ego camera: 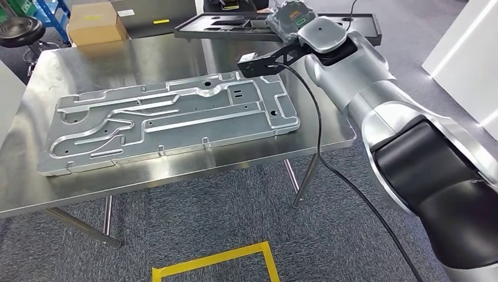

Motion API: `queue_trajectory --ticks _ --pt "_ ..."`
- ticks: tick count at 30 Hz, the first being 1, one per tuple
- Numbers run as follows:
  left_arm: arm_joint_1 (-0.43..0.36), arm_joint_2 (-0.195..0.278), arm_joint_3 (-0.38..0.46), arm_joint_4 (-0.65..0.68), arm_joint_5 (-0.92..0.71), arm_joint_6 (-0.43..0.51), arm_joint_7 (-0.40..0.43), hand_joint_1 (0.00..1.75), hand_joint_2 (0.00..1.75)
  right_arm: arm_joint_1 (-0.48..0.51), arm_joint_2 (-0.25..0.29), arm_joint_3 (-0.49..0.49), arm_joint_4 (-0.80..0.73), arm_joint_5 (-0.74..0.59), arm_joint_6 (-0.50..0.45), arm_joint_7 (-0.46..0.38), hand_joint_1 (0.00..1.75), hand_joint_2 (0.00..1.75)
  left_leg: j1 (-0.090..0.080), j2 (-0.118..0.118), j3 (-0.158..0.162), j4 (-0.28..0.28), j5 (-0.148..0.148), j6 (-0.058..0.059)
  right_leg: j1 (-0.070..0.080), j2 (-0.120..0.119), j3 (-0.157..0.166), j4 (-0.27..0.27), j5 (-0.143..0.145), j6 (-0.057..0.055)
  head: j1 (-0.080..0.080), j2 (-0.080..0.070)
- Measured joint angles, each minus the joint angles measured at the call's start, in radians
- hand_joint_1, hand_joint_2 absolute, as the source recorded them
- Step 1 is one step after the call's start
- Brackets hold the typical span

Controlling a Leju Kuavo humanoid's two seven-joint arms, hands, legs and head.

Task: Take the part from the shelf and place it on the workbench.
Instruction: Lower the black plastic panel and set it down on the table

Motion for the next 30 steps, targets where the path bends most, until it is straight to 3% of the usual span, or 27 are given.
queue_trajectory --ticks 2,6,8,10,11,12,14,16,18,21,23,25,26,27,28,30 --pt "0.006 0.0 0.0 0.0 0.001 -0.001 0.0 0.0 1.75 0.0 -0.006 0.001 0.003 0.015 -0.01 0.009 1.75 1.75 -0.002 0.0 0.03 -0.07 0.008 0.009 0.003 0.0 -0.001 0.004 -0.006 0.008 0.0 0.0" --pt "0.003 -0.001 0.0 0.0 -0.001 0.002 -0.004 0.0 1.75 0.004 -0.01 0.003 0.003 0.023 -0.021 -0.004 1.75 1.75 0.0 0.0 0.048 -0.097 -0.008 0.03 0.003 0.0 -0.014 0.025 -0.021 0.027 0.0 0.0" --pt "0.002 0.0 0.0 0.0 -0.002 0.003 -0.006 0.0 1.75 0.007 -0.001 0.004 0.002 0.015 -0.026 -0.019 1.75 1.75 0.003 0.002 0.058 -0.104 -0.011 0.039 -0.001 0.0 -0.065 0.121 -0.064 0.036 0.0 0.0" --pt "0.001 0.0 0.0 0.0 -0.004 0.003 -0.007 0.0 1.75 0.018 0.013 0.004 0.002 0.005 -0.027 -0.035 1.75 1.75 0.003 0.002 0.064 -0.104 -0.017 0.044 -0.005 -0.001 -0.144 0.251 -0.1 0.043 0.0 0.0" --pt "0.001 0.0 0.0 0.0 -0.004 0.003 -0.007 0.0 1.75 0.027 0.021 0.004 0.001 -0.002 -0.027 -0.046 1.75 1.75 0.003 0.001 0.069 -0.103 -0.021 0.045 -0.007 -0.001 -0.171 0.285 -0.096 0.044 0.0 0.0" --pt "0.001 0.0 0.0 0.0 -0.005 0.003 -0.007 0.0 1.75 0.035 0.03 0.003 0.0 -0.01 -0.026 -0.058 1.75 1.75 0.003 -0.001 0.076 -0.103 -0.026 0.044 -0.008 -0.001 -0.179 0.28 -0.072 0.044 0.0 0.0" --pt "0.002 0.0 0.0 0.0 -0.005 0.002 -0.007 0.0 1.75 0.043 0.048 0.003 -0.006 -0.023 -0.023 -0.079 1.75 1.75 0.003 -0.004 0.092 -0.101 -0.039 0.04 -0.01 -0.001 -0.145 0.166 0.019 0.038 0.0 0.0" --pt "0.002 -0.001 -0.001 0.0 -0.004 0.0 -0.006 0.0 1.75 0.043 0.062 0.001 -0.013 -0.028 -0.02 -0.089 1.75 1.75 0.0 -0.006 0.1 -0.099 -0.051 0.032 -0.004 -0.001 -0.097 0.05 0.073 0.027 0.0 0.0" --pt "0.002 -0.003 -0.001 0.0 0.0 -0.001 -0.005 0.0 1.75 0.043 0.069 0.001 -0.017 -0.024 -0.017 -0.086 1.75 1.75 -0.001 -0.007 0.1 -0.1 -0.057 0.021 0.003 0.0 -0.082 0.015 0.067 0.017 0.0 0.0" --pt "0.006 -0.004 -0.001 0.0 0.002 0.0 -0.005 0.0 1.75 0.041 0.067 0.0 -0.019 -0.014 -0.017 -0.074 1.75 1.75 0.0 -0.004 0.097 -0.087 -0.074 0.006 -0.001 -0.002 -0.069 -0.003 0.057 0.003 0.0 0.0" --pt "0.007 -0.003 0.0 0.0 0.003 0.001 -0.006 0.0 1.75 0.04 0.064 -0.001 -0.02 -0.013 -0.018 -0.071 1.75 1.75 0.001 -0.002 0.058 0.0 -0.117 0.0 -0.006 -0.003 -0.056 -0.01 0.052 -0.006 0.0 0.0" --pt "0.001 -0.001 0.0 0.0 0.004 0.001 -0.009 0.0 1.75 0.043 0.061 -0.002 -0.02 -0.013 -0.018 -0.071 1.75 1.75 0.002 -0.001 -0.011 0.137 -0.165 -0.006 -0.006 -0.002 -0.047 -0.01 0.045 -0.011 0.0 0.0" --pt "-0.002 0.0 0.0 0.0 0.004 0.0 -0.01 0.0 1.75 0.046 0.06 -0.002 -0.02 -0.012 -0.018 -0.069 1.75 1.75 0.002 -0.001 -0.036 0.18 -0.17 -0.008 -0.006 -0.001 -0.042 -0.01 0.041 -0.012 0.0 0.0" --pt "-0.005 0.0 0.0 0.0 0.004 0.0 -0.009 0.0 1.75 0.049 0.06 -0.002 -0.02 -0.011 -0.018 -0.065 1.75 1.75 0.003 -0.001 -0.045 0.188 -0.154 -0.01 -0.006 0.002 -0.036 -0.009 0.036 -0.011 0.0 0.0" --pt "-0.005 0.0 0.0 0.0 0.004 -0.001 -0.007 0.0 1.75 0.051 0.059 -0.002 -0.019 -0.009 -0.017 -0.057 1.75 1.75 0.004 -0.001 -0.037 0.155 -0.118 -0.011 -0.007 0.004 -0.029 -0.007 0.03 -0.008 0.0 0.0" --pt "-0.001 0.0 0.0 0.0 0.004 -0.002 -0.002 0.0 1.75 0.046 0.05 -0.002 -0.016 -0.005 -0.017 -0.032 1.75 1.75 0.007 0.0 0.005 0.03 -0.034 -0.011 -0.007 0.006 -0.02 0.001 0.017 0.001 0.0 0.0"
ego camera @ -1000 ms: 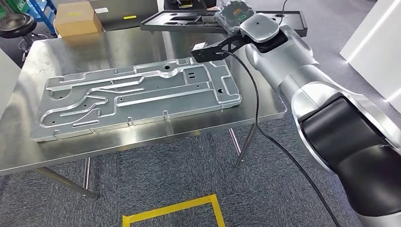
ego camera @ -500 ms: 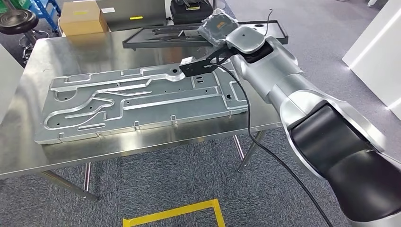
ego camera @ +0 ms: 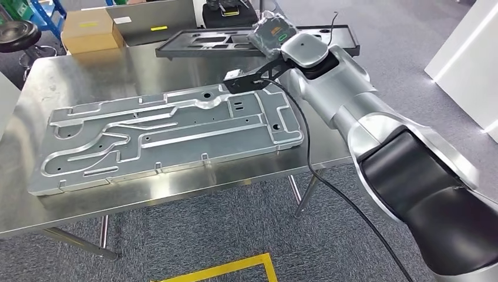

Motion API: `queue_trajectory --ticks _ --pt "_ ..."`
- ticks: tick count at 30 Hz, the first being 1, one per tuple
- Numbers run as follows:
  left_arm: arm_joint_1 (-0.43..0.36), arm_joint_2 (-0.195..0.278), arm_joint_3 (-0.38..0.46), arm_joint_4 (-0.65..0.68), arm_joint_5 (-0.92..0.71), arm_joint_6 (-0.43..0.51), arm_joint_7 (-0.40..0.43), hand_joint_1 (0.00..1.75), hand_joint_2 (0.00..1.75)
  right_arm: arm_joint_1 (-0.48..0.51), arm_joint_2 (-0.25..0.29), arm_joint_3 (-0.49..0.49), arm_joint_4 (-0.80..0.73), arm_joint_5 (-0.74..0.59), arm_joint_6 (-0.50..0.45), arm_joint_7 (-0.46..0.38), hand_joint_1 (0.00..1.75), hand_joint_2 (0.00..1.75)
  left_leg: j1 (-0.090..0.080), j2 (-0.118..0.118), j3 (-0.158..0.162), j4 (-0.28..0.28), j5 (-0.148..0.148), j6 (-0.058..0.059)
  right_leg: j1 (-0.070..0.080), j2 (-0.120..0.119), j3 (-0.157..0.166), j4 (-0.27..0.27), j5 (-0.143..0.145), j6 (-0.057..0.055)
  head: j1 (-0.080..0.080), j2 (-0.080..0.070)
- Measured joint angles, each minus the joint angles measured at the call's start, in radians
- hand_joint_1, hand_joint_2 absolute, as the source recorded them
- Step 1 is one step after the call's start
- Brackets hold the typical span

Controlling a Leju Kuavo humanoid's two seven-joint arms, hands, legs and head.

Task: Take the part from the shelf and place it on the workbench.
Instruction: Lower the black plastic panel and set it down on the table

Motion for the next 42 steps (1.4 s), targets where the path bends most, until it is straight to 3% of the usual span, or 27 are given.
queue_trajectory --ticks 2,6,8,10,11,12,13,15,17,19,22,24,26,27,28,30,32,33,37,39,41,42 --pt "0.005 0.0 0.0 0.0 0.001 -0.001 0.001 0.0 1.75 -0.008 -0.018 -0.003 0.006 0.001 -0.001 0.014 1.75 1.75 0.0 -0.001 0.033 -0.088 0.026 0.009 0.004 0.0 -0.002 0.01 -0.008 0.01 0.0 0.0" --pt "0.004 0.001 0.0 0.0 0.0 0.0 -0.004 0.0 1.75 -0.008 -0.042 -0.014 0.013 -0.006 -0.005 0.001 1.75 1.75 -0.002 -0.003 0.042 -0.108 0.011 0.037 0.005 -0.004 -0.013 0.023 -0.018 0.026 0.001 0.0" --pt "0.002 0.001 -0.001 0.0 -0.001 0.002 -0.006 0.0 1.75 -0.009 -0.042 -0.018 0.013 -0.01 -0.005 -0.005 1.75 1.75 0.001 0.0 0.048 -0.112 0.009 0.047 0.003 -0.005 -0.049 0.097 -0.056 0.034 0.001 0.0" --pt "0.0 0.002 -0.001 0.0 -0.002 0.003 -0.007 0.0 1.75 -0.006 -0.04 -0.02 0.013 -0.013 -0.006 -0.011 1.75 1.75 0.0 0.001 0.051 -0.111 0.006 0.053 0.002 -0.006 -0.121 0.229 -0.102 0.039 0.001 0.0" --pt "0.0 0.002 -0.002 0.0 -0.002 0.004 -0.008 0.0 1.75 -0.001 -0.038 -0.02 0.013 -0.014 -0.006 -0.013 1.75 1.75 0.0 0.0 0.053 -0.111 0.004 0.055 0.001 -0.006 -0.153 0.28 -0.111 0.04 0.001 0.0" --pt "0.0 0.002 -0.002 0.0 -0.002 0.004 -0.008 0.0 1.75 0.003 -0.035 -0.02 0.013 -0.014 -0.007 -0.014 1.75 1.75 -0.001 -0.001 0.056 -0.111 0.001 0.056 0.001 -0.006 -0.171 0.3 -0.102 0.038 0.001 0.0" --pt "0.0 0.002 -0.002 0.0 -0.003 0.004 -0.007 0.0 1.75 0.006 -0.032 -0.02 0.012 -0.013 -0.007 -0.014 1.75 1.75 -0.001 -0.003 0.062 -0.111 -0.002 0.056 0.0 -0.006 -0.17 0.281 -0.074 0.035 0.001 0.0" --pt "0.001 0.001 -0.003 0.0 -0.006 0.003 -0.003 0.0 1.75 0.003 -0.025 -0.021 0.01 -0.01 -0.007 -0.012 1.75 1.75 -0.003 -0.007 0.076 -0.111 -0.012 0.054 0.003 -0.005 -0.122 0.153 0.009 0.023 0.001 0.0" --pt "0.002 0.0 -0.003 0.0 -0.01 0.002 0.0 0.0 1.75 -0.008 -0.018 -0.021 0.008 -0.008 -0.007 -0.009 1.75 1.75 -0.006 -0.008 0.082 -0.114 -0.021 0.047 0.011 -0.005 -0.075 0.045 0.052 0.011 0.001 0.0" --pt "0.003 -0.001 -0.004 0.0 -0.012 0.002 0.002 0.0 1.75 -0.016 -0.012 -0.022 0.007 -0.006 -0.008 -0.006 1.75 1.75 -0.005 -0.008 0.081 -0.118 -0.023 0.037 0.017 -0.005 -0.063 0.017 0.045 0.007 0.001 0.0" --pt "0.003 0.0 -0.004 0.0 -0.013 0.003 0.002 0.0 1.75 -0.02 -0.005 -0.025 0.003 -0.005 -0.008 -0.006 1.75 1.75 -0.006 -0.007 0.082 -0.109 -0.039 0.018 0.007 -0.006 -0.043 -0.008 0.041 0.0 0.0 0.0" --pt "0.003 0.0 -0.004 0.0 -0.013 0.003 0.001 0.0 1.75 -0.024 -0.001 -0.026 0.001 -0.005 -0.007 -0.005 1.75 1.75 -0.004 -0.004 0.044 -0.014 -0.084 0.011 0.003 -0.008 -0.029 -0.02 0.039 -0.006 0.0 0.0" --pt "-0.003 0.002 -0.004 0.0 -0.013 0.002 0.001 0.0 1.75 -0.024 0.002 -0.026 0.002 -0.003 -0.006 -0.005 1.75 1.75 -0.003 -0.003 -0.022 0.114 -0.127 0.006 0.003 -0.008 -0.021 -0.02 0.033 -0.011 0.0 0.0" --pt "-0.007 0.002 -0.004 0.0 -0.013 0.001 0.002 0.0 1.75 -0.022 0.004 -0.026 0.002 0.001 -0.005 -0.003 1.75 1.75 -0.003 -0.003 -0.041 0.145 -0.126 0.003 0.003 -0.008 -0.017 -0.018 0.029 -0.011 0.0 0.0" --pt "-0.009 0.003 -0.004 0.0 -0.015 0.0 0.004 0.0 1.75 -0.022 0.006 -0.025 0.002 0.005 -0.004 0.0 1.75 1.75 -0.002 -0.002 -0.045 0.14 -0.107 0.002 0.004 -0.007 -0.013 -0.015 0.024 -0.011 0.0 0.0" --pt "-0.006 0.003 -0.004 0.0 -0.016 -0.001 0.009 0.0 1.75 -0.027 0.008 -0.025 0.001 0.011 -0.003 0.008 1.75 1.75 0.0 -0.001 -0.008 0.033 -0.028 0.001 0.004 -0.005 -0.006 -0.006 0.013 -0.006 0.0 0.0" --pt "-0.001 0.002 -0.004 0.0 -0.017 -0.001 0.012 0.0 1.75 -0.041 0.008 -0.026 0.001 0.012 0.0 0.014 1.75 1.75 -0.001 0.0 0.033 -0.074 0.016 0.007 0.008 -0.002 -0.008 0.005 0.005 0.001 0.0 0.0" --pt "0.0 0.002 -0.004 0.0 -0.016 -0.001 0.013 0.0 1.75 -0.05 0.008 -0.026 0.001 0.012 0.002 0.015 1.75 1.75 -0.001 -0.001 0.042 -0.1 0.018 0.013 0.01 -0.001 -0.012 0.01 0.003 0.006 0.001 0.0" --pt "0.0 0.0 -0.004 0.0 -0.013 0.0 0.013 0.0 1.75 -0.078 0.009 -0.037 -0.004 0.002 0.012 0.011 1.75 1.75 -0.001 -0.003 0.048 -0.114 0.012 0.036 0.008 -0.002 -0.026 0.029 -0.01 0.023 0.001 0.0" --pt "-0.001 -0.001 -0.004 0.0 -0.013 0.001 0.009 0.0 1.75 -0.091 0.012 -0.044 -0.009 -0.004 0.015 0.008 1.75 1.75 0.002 -0.002 0.05 -0.117 0.013 0.044 0.005 -0.003 -0.066 0.116 -0.057 0.032 0.001 0.0" --pt "-0.001 -0.001 -0.004 0.0 -0.02 0.005 0.004 0.0 1.75 -0.096 0.015 -0.045 -0.011 -0.006 0.018 0.006 1.75 1.75 0.002 -0.001 0.052 -0.117 0.011 0.049 0.004 -0.004 -0.133 0.249 -0.107 0.038 0.001 0.0" --pt "-0.001 -0.001 -0.004 0.0 -0.028 0.01 0.003 0.0 1.75 -0.095 0.016 -0.046 -0.012 -0.006 0.02 0.006 1.75 1.75 0.002 -0.002 0.053 -0.117 0.01 0.05 0.003 -0.004 -0.157 0.292 -0.114 0.039 0.001 0.0"
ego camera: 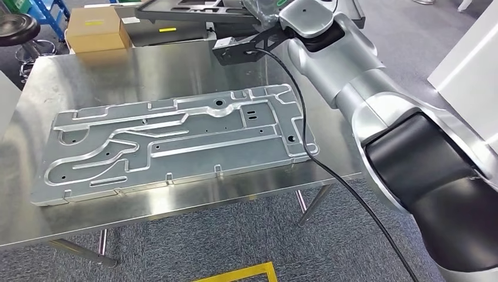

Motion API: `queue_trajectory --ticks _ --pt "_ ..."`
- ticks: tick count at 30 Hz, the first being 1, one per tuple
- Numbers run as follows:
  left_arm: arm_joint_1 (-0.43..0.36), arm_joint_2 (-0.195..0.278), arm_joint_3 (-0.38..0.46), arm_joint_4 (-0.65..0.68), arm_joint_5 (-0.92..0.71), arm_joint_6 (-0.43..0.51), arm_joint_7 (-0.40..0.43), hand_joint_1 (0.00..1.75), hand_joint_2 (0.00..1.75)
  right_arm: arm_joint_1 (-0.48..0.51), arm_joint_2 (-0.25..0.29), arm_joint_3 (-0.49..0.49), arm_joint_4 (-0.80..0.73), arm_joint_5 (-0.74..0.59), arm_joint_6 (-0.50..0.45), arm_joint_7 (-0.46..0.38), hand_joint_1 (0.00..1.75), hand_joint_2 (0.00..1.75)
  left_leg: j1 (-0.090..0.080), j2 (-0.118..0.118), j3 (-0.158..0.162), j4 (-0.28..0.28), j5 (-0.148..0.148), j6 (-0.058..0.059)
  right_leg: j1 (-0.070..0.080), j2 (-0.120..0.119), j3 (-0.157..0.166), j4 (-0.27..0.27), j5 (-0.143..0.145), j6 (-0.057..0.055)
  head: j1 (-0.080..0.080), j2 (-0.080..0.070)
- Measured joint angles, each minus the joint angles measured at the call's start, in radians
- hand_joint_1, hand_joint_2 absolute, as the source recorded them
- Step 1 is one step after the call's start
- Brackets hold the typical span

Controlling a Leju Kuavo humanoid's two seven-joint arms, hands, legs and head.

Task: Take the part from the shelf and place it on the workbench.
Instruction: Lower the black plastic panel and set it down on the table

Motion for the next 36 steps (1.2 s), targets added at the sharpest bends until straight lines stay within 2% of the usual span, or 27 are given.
queue_trajectory --ticks 1,2,4,5,6,8,10,12,14,15,16,17,19,20,21,22,24,26,27,29,30,31,32,33,34,36 --pt "0.0 0.0 0.0 0.0 -0.012 0.007 0.002 0.0 1.75 0.002 0.0 -0.001 0.0 0.001 0.002 -0.001 1.75 1.75 0.0 -0.001 0.002 0.0 -0.001 0.0 -0.001 0.0 -0.008 0.006 0.013 -0.001 0.0 0.0" --pt "-0.001 -0.001 0.0 0.0 -0.025 0.015 0.006 0.0 1.75 0.003 0.0 -0.003 0.0 0.002 0.003 -0.002 1.75 1.75 0.0 -0.003 0.006 0.0 -0.003 0.0 -0.001 0.0 0.004 -0.03 0.044 -0.004 0.0 0.0" --pt "-0.002 -0.003 0.0 0.0 -0.046 0.028 0.013 0.0 1.75 0.001 0.0 -0.006 -0.001 0.005 0.004 -0.006 1.75 1.75 -0.002 -0.005 0.013 0.0 -0.009 -0.004 0.002 0.0 0.063 -0.166 0.119 -0.014 0.0 0.0" --pt "-0.003 -0.004 0.0 0.0 -0.054 0.031 0.014 0.0 1.75 -0.002 0.0 -0.008 -0.002 0.006 0.004 -0.008 1.75 1.75 -0.003 -0.006 0.015 0.001 -0.012 -0.008 0.006 0.0 0.09 -0.227 0.141 -0.019 0.0 0.0" --pt "-0.004 -0.005 0.0 -0.001 -0.06 0.033 0.013 0.0 1.75 -0.004 0.001 -0.009 -0.002 0.008 0.004 -0.01 1.75 1.75 -0.005 -0.006 0.015 0.0 -0.014 -0.012 0.009 0.001 0.106 -0.262 0.149 -0.022 0.0 0.0" --pt "-0.004 -0.006 0.0 -0.001 -0.068 0.034 0.011 0.0 1.75 -0.006 0.001 -0.01 -0.002 0.01 0.006 -0.011 1.75 1.75 -0.006 -0.006 0.016 -0.003 -0.016 -0.022 0.012 0.001 0.112 -0.281 0.143 -0.029 0.0 0.0" --pt "-0.004 -0.006 0.0 -0.001 -0.07 0.034 0.01 0.0 1.75 -0.006 0.001 -0.011 -0.003 0.012 0.008 -0.011 1.75 1.75 -0.006 -0.004 0.016 0.004 -0.027 -0.032 0.006 0.0 0.121 -0.29 0.144 -0.038 0.0 0.0" --pt "-0.005 -0.004 0.0 -0.001 -0.07 0.034 0.008 0.0 1.75 -0.007 0.001 -0.012 -0.004 0.012 0.008 -0.011 0.87 0.87 -0.007 -0.001 -0.013 0.076 -0.071 -0.039 0.0 -0.002 0.131 -0.301 0.146 -0.046 0.0 0.0" --pt "-0.01 -0.004 0.0 -0.001 -0.072 0.033 0.006 0.0 1.75 -0.007 0.001 -0.012 -0.004 0.012 0.008 -0.011 0.0 0.0 -0.007 0.0 -0.076 0.21 -0.128 -0.044 0.001 -0.001 0.134 -0.301 0.145 -0.051 0.0 0.0" --pt "-0.014 -0.003 0.0 -0.001 -0.075 0.033 0.006 0.0 1.75 -0.005 0.002 -0.012 -0.004 0.012 0.009 -0.011 0.0 0.0 -0.007 0.0 -0.102 0.261 -0.141 -0.046 0.002 -0.001 0.134 -0.301 0.144 -0.051 0.0 0.0" --pt "-0.016 -0.003 0.0 -0.001 -0.079 0.033 0.007 0.0 1.75 -0.004 0.002 -0.012 -0.004 0.012 0.009 -0.012 0.0 0.0 -0.007 0.0 -0.112 0.277 -0.133 -0.047 0.003 0.0 0.136 -0.299 0.142 -0.052 0.0 0.0" --pt "-0.017 -0.003 0.0 -0.001 -0.082 0.034 0.009 0.0 1.31 -0.003 0.003 -0.012 -0.004 0.012 0.009 -0.012 0.0 0.0 -0.007 0.0 -0.103 0.253 -0.107 -0.046 0.003 0.0 0.138 -0.298 0.14 -0.051 0.0 0.0" --pt "-0.014 -0.003 0.0 -0.001 -0.083 0.038 0.014 0.0 0.44 -0.003 0.004 -0.013 -0.004 0.013 0.009 -0.012 0.0 0.0 -0.007 0.001 -0.047 0.122 -0.032 -0.041 0.004 0.002 0.142 -0.293 0.135 -0.047 0.0 0.0" --pt "-0.011 -0.003 0.0 -0.001 -0.08 0.039 0.016 0.0 0.0 -0.003 0.004 -0.013 -0.004 0.013 0.009 -0.012 0.0 0.0 -0.007 0.001 -0.021 0.06 -0.008 -0.038 0.006 0.003 0.14 -0.289 0.133 -0.044 0.0 0.0" --pt "-0.008 -0.003 0.001 -0.001 -0.076 0.04 0.017 0.0 0.0 -0.003 0.004 -0.013 -0.004 0.013 0.009 -0.014 0.0 0.0 -0.008 0.001 -0.006 0.02 0.004 -0.033 0.008 0.004 0.136 -0.286 0.133 -0.039 0.0 0.0" --pt "-0.005 -0.002 0.001 -0.001 -0.072 0.039 0.017 0.0 0.0 -0.002 0.004 -0.014 -0.004 0.013 0.009 -0.015 0.0 0.0 -0.009 0.001 -0.001 0.004 0.003 -0.028 0.009 0.005 0.131 -0.284 0.134 -0.035 0.0 0.0" --pt "0.0 -0.002 0.002 -0.001 -0.066 0.037 0.015 0.0 0.0 0.0 0.004 -0.015 -0.004 0.012 0.008 -0.018 0.0 0.0 -0.008 0.0 -0.004 -0.001 0.005 -0.017 0.011 0.006 0.125 -0.284 0.137 -0.026 0.0 0.0" --pt "0.002 -0.002 0.003 -0.001 -0.062 0.035 0.013 0.0 0.0 0.0 0.004 -0.018 -0.004 0.012 0.008 -0.02 0.0 0.0 -0.004 0.0 -0.002 -0.008 0.011 -0.006 0.01 0.005 0.113 -0.257 0.116 -0.016 0.0 0.0" --pt "0.002 -0.002 0.004 -0.001 -0.061 0.034 0.013 0.0 0.0 -0.001 0.004 -0.02 -0.004 0.012 0.007 -0.02 0.0 0.0 -0.002 0.001 -0.001 -0.01 0.013 -0.002 0.009 0.003 0.094 -0.213 0.09 -0.01 0.0 0.0" --pt "0.003 -0.002 0.005 -0.001 -0.059 0.034 0.013 0.0 0.0 -0.001 0.003 -0.021 -0.004 0.011 0.007 -0.02 0.0 0.0 -0.002 0.001 -0.001 -0.011 0.014 0.001 0.004 0.001 0.033 -0.078 0.026 -0.001 0.0 0.0" --pt "0.005 -0.001 0.006 -0.001 -0.058 0.034 0.012 0.0 0.0 0.001 0.003 -0.021 -0.004 0.011 0.006 -0.02 0.0 0.0 -0.002 0.001 -0.001 -0.01 0.014 0.002 0.003 0.001 0.004 -0.018 0.006 0.002 0.0 0.0" --pt "0.007 -0.001 0.006 -0.001 -0.056 0.034 0.012 0.0 0.0 0.003 0.003 -0.021 -0.003 0.011 0.006 -0.02 0.0 0.0 -0.002 0.001 -0.001 -0.01 0.014 0.002 0.002 0.001 -0.01 0.008 0.005 0.002 0.0 0.0" --pt "0.008 0.0 0.006 -0.001 -0.055 0.033 0.012 0.0 0.0 0.004 0.002 -0.021 -0.003 0.011 0.006 -0.02 0.0 0.0 -0.002 0.001 0.0 -0.01 0.014 0.001 0.002 0.001 -0.005 -0.005 0.022 0.001 0.0 0.0" --pt "0.009 0.0 0.006 -0.001 -0.053 0.033 0.011 0.0 0.0 0.004 0.002 -0.022 -0.003 0.011 0.006 -0.02 0.0 0.0 -0.002 0.001 0.001 -0.01 0.013 0.001 0.002 0.001 0.021 -0.058 0.055 -0.002 0.0 0.0" --pt "0.009 0.0 0.007 -0.001 -0.051 0.033 0.01 0.0 0.0 0.003 0.002 -0.022 -0.003 0.011 0.005 -0.02 0.0 0.0 -0.003 0.0 0.003 -0.01 0.012 -0.001 0.003 0.001 0.059 -0.134 0.092 -0.007 0.0 0.0" --pt "0.008 0.0 0.007 -0.001 -0.049 0.033 0.009 0.0 0.0 0.0 0.002 -0.023 -0.004 0.01 0.005 -0.021 0.0 0.0 -0.006 0.0 0.003 -0.009 0.01 -0.007 0.009 0.0 0.121 -0.258 0.132 -0.018 0.0 0.0"
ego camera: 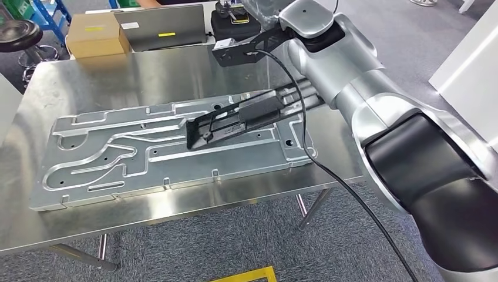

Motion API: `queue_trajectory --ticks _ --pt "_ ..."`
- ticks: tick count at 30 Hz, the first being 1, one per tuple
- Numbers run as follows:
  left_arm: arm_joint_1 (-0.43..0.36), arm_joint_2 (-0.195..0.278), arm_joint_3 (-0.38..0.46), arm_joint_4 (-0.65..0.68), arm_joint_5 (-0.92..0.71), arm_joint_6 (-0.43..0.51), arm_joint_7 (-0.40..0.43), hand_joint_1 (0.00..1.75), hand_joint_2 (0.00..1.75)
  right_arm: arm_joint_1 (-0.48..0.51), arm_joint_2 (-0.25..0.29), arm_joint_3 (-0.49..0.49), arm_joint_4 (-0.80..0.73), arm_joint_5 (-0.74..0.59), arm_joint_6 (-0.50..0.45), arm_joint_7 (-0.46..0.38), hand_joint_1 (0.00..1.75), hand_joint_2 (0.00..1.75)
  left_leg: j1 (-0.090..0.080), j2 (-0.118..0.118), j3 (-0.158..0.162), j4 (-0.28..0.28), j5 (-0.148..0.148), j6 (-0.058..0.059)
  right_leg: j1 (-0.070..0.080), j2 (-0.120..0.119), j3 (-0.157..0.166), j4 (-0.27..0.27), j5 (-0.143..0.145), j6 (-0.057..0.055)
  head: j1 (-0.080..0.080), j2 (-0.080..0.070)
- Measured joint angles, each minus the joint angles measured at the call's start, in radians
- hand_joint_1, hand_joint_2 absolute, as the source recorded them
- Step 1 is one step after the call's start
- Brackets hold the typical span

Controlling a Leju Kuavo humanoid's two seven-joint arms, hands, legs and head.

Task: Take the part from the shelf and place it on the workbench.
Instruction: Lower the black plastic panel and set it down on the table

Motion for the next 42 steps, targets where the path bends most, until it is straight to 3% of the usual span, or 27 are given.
queue_trajectory --ticks 2,5,6,8,10,11,12,13,15,16,20,22,24,25,26,27,29,31,34,36,39,40,41,42 --pt "0.001 0.0 0.0 0.0 0.002 0.0 -0.002 0.0 0.0 -0.001 0.0 0.0 0.0 -0.001 -0.001 0.0 0.0 0.0 -0.002 0.0 -0.001 -0.001 -0.001 -0.009 0.006 0.0 0.014 -0.032 0.0 -0.008 0.0 0.0" --pt "0.001 0.0 0.001 0.0 0.006 0.0 -0.004 0.0 0.0 -0.001 0.001 -0.002 0.0 -0.004 -0.002 -0.001 0.0 0.0 -0.004 0.001 -0.004 0.014 -0.018 -0.025 -0.001 -0.001 0.023 -0.046 0.007 -0.023 0.0 0.0" --pt "0.001 0.0 0.001 0.0 0.007 0.0 -0.004 0.0 0.0 -0.001 0.001 -0.003 0.0 -0.005 -0.002 -0.001 0.0 0.0 -0.004 0.002 -0.019 0.051 -0.04 -0.029 -0.005 -0.003 0.027 -0.052 0.009 -0.027 0.0 0.0" --pt "0.002 0.001 0.001 0.0 0.008 0.0 -0.005 0.0 0.0 0.002 0.001 -0.004 0.0 -0.005 -0.003 -0.003 0.0 0.0 0.0 0.002 -0.077 0.176 -0.103 -0.035 -0.005 -0.004 0.03 -0.054 0.008 -0.033 0.0 0.0" --pt "0.003 0.002 0.002 0.0 0.008 0.0 -0.005 0.0 0.0 0.008 0.001 -0.004 0.0 -0.006 -0.003 -0.004 0.0 0.0 0.001 0.002 -0.13 0.279 -0.132 -0.04 -0.004 -0.003 0.03 -0.05 0.006 -0.035 0.0 0.0" --pt "0.004 0.002 0.002 0.0 0.008 0.0 -0.005 0.0 0.0 0.011 0.001 -0.004 0.0 -0.006 -0.003 -0.005 0.0 0.0 0.001 0.002 -0.132 0.278 -0.118 -0.041 -0.004 -0.003 0.03 -0.048 0.004 -0.034 0.0 0.0" --pt "0.005 0.002 0.002 0.0 0.008 0.0 -0.005 0.0 0.0 0.013 0.001 -0.004 0.0 -0.006 -0.003 -0.005 0.0 0.0 0.001 0.002 -0.115 0.238 -0.087 -0.041 -0.004 -0.002 0.03 -0.044 0.002 -0.033 0.0 0.0" --pt "0.005 0.002 0.002 0.0 0.008 0.0 -0.005 0.0 0.0 0.013 0.001 -0.004 0.0 -0.006 -0.003 -0.006 0.0 0.0 0.002 0.003 -0.084 0.168 -0.048 -0.04 -0.004 -0.002 0.03 -0.04 -0.001 -0.03 0.0 0.0" --pt "0.005 0.003 0.002 0.0 0.008 0.0 -0.007 0.0 0.0 0.012 0.001 -0.005 0.0 -0.006 -0.004 -0.006 0.0 0.0 0.001 0.003 -0.027 0.047 -0.003 -0.033 -0.001 0.0 0.026 -0.03 -0.007 -0.022 0.0 0.0" --pt "0.005 0.003 0.003 0.0 0.009 0.001 -0.008 0.0 0.0 0.012 0.0 -0.005 0.0 -0.008 -0.004 -0.006 0.0 0.0 0.001 0.002 -0.014 0.018 0.003 -0.027 0.001 0.0 0.024 -0.027 -0.008 -0.018 0.0 0.0" --pt "0.01 0.004 0.005 0.0 0.012 0.001 -0.013 0.0 0.0 0.012 -0.003 -0.014 0.001 -0.016 -0.008 -0.006 0.0 0.0 0.0 0.002 -0.012 0.004 0.009 -0.003 0.0 0.001 0.015 -0.014 -0.017 0.002 0.0 0.0" --pt "0.011 0.005 0.006 0.0 0.014 0.001 -0.014 0.0 0.0 0.011 -0.009 -0.019 0.001 -0.018 -0.01 -0.006 0.0 0.0 0.003 0.003 -0.012 0.0 0.013 0.007 -0.004 0.0 -0.021 0.068 -0.068 0.013 0.0 0.0" --pt "0.016 0.006 0.007 0.0 0.019 0.002 -0.014 0.0 0.0 0.015 -0.02 -0.022 0.003 -0.022 -0.011 -0.006 0.0 0.0 0.002 0.002 -0.012 0.0 0.014 0.01 -0.007 -0.001 -0.085 0.205 -0.129 0.02 0.0 0.0" --pt "0.019 0.007 0.007 0.0 0.021 0.003 -0.015 0.0 0.0 0.018 -0.025 -0.024 0.005 -0.024 -0.012 -0.006 0.0 0.0 0.002 0.002 -0.012 0.0 0.013 0.01 -0.007 -0.001 -0.108 0.251 -0.14 0.022 0.0 0.0" --pt "0.022 0.008 0.008 0.0 0.024 0.005 -0.016 0.0 0.0 0.02 -0.031 -0.026 0.007 -0.026 -0.013 -0.005 0.0 0.0 0.001 0.002 -0.012 0.001 0.013 0.01 -0.007 -0.001 -0.114 0.261 -0.133 0.021 0.0 0.0" --pt "0.023 0.008 0.01 0.0 0.027 0.007 -0.018 0.0 0.0 0.021 -0.038 -0.029 0.008 -0.028 -0.017 -0.004 0.0 0.0 0.001 0.002 -0.012 0.001 0.013 0.01 -0.007 -0.001 -0.1 0.229 -0.108 0.019 0.0 0.0" --pt "0.024 0.009 0.013 0.0 0.032 0.01 -0.023 0.0 0.0 0.02 -0.053 -0.038 0.009 -0.031 -0.029 0.0 0.0 0.0 0.0 0.001 -0.011 0.001 0.013 0.009 -0.005 -0.001 -0.032 0.09 -0.039 0.008 0.0 0.0" --pt "0.024 0.009 0.018 0.0 0.04 0.014 -0.027 0.0 0.0 0.018 -0.072 -0.048 0.01 -0.032 -0.045 0.007 0.0 0.0 -0.004 0.0 -0.011 0.001 0.012 0.004 0.001 -0.003 0.017 -0.012 -0.007 -0.002 0.0 0.0" --pt "0.027 0.01 0.028 0.0 0.058 0.016 -0.027 0.0 0.0 0.02 -0.114 -0.059 0.011 -0.021 -0.072 0.029 0.0 0.0 -0.006 0.0 -0.013 0.0 0.011 -0.011 0.003 -0.005 0.026 -0.036 -0.006 -0.013 0.0 0.0" --pt "0.03 0.012 0.033 0.0 0.069 0.016 -0.024 0.0 0.0 0.02 -0.152 -0.063 0.012 -0.003 -0.097 0.047 0.0 0.0 -0.007 0.001 -0.025 0.029 -0.013 -0.019 -0.003 -0.008 0.032 -0.046 0.0 -0.02 0.0 0.0" --pt "0.036 0.015 0.041 0.0 0.078 0.015 -0.019 0.0 0.0 0.032 -0.221 -0.068 0.017 0.019 -0.139 0.071 0.0 0.0 -0.004 0.003 -0.099 0.203 -0.105 -0.027 -0.005 -0.014 0.035 -0.05 0.003 -0.026 0.0 0.0" --pt "0.039 0.016 0.044 0.0 0.08 0.015 -0.017 0.0 0.0 0.042 -0.246 -0.07 0.019 0.02 -0.154 0.077 0.0 0.0 -0.003 0.003 -0.122 0.257 -0.123 -0.028 -0.005 -0.015 0.034 -0.049 0.003 -0.026 0.0 0.0" --pt "0.041 0.017 0.046 0.0 0.082 0.016 -0.014 0.0 0.0 0.054 -0.27 -0.075 0.02 0.019 -0.168 0.082 0.0 0.0 -0.001 0.003 -0.131 0.28 -0.124 -0.029 -0.005 -0.016 0.033 -0.047 0.003 -0.026 0.0 0.0" --pt "0.042 0.018 0.048 0.0 0.083 0.016 -0.012 0.0 0.0 0.067 -0.295 -0.081 0.021 0.015 -0.182 0.087 0.0 0.0 0.0 0.003 -0.122 0.265 -0.108 -0.03 -0.005 -0.015 0.033 -0.044 0.003 -0.025 0.0 0.0"
